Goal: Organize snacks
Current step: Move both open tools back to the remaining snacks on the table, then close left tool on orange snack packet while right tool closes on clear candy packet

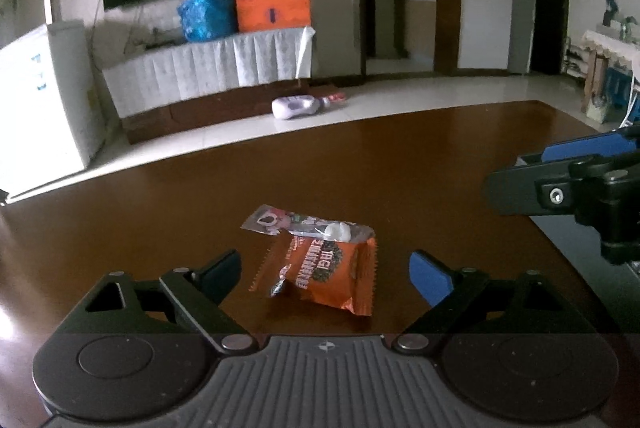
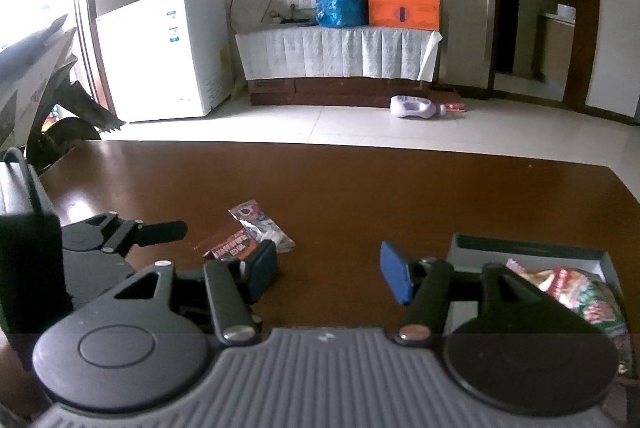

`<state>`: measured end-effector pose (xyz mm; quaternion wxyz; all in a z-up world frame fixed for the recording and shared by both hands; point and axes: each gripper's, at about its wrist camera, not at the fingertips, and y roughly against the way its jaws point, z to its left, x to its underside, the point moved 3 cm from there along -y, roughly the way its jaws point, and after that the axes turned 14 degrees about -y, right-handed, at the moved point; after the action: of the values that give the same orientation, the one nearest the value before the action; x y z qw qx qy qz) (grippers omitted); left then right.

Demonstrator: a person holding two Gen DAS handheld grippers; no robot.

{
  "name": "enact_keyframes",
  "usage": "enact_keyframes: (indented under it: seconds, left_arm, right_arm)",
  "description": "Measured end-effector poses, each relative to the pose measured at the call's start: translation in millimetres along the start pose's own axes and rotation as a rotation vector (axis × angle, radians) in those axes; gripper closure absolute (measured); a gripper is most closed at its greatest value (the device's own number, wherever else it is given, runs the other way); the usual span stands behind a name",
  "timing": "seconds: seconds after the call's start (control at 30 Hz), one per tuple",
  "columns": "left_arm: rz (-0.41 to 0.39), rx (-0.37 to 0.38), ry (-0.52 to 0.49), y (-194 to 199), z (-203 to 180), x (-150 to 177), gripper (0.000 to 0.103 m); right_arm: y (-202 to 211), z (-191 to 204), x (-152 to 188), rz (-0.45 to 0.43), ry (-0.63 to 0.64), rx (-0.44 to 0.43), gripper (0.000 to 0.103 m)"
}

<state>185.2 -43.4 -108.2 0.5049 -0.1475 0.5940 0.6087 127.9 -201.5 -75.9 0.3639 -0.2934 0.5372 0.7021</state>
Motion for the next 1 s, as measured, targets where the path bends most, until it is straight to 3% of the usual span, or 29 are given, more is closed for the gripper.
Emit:
enact_keyframes:
  seconds: [0.07,0.27,0.43,0.63,0.67,1.0]
  left_arm:
    - [0.008,0.012,0.006,-6.4,2.5,-0.3,0.011]
    - [0.028,0.050,0.066,-20.2,10.7,3.3,0.029]
    - [0.032,0.075,0.078,-23.4,13.3,8.0,0.035]
    - [0.018,0.084,0.080,-17.9,21.6,15.4,0.051]
    - [0.008,0.080,0.081,-15.3,23.4,15.3,0.059]
    - [0.017,0.071,0.117,-4.7,50.1,22.4,0.062]
  right_arm:
    - [-8.3,2.9,-1.8,0.006,0.001,0.000,0.044]
    - [-41.2,9.9,-13.4,0.018,-0.013,0.007,0.044]
    - [-66.4,14.6,-20.8,0.030,-0.042,0.012,0.044]
    - [-88.0,29.0,-23.6,0.044,-0.009,0.004,0.044]
    - [-91.0,30.9,-23.2,0.050,-0.007,0.002,0.044]
    - [-119.9,55.2,-16.5,0.076,0.024,-0.017,0.044]
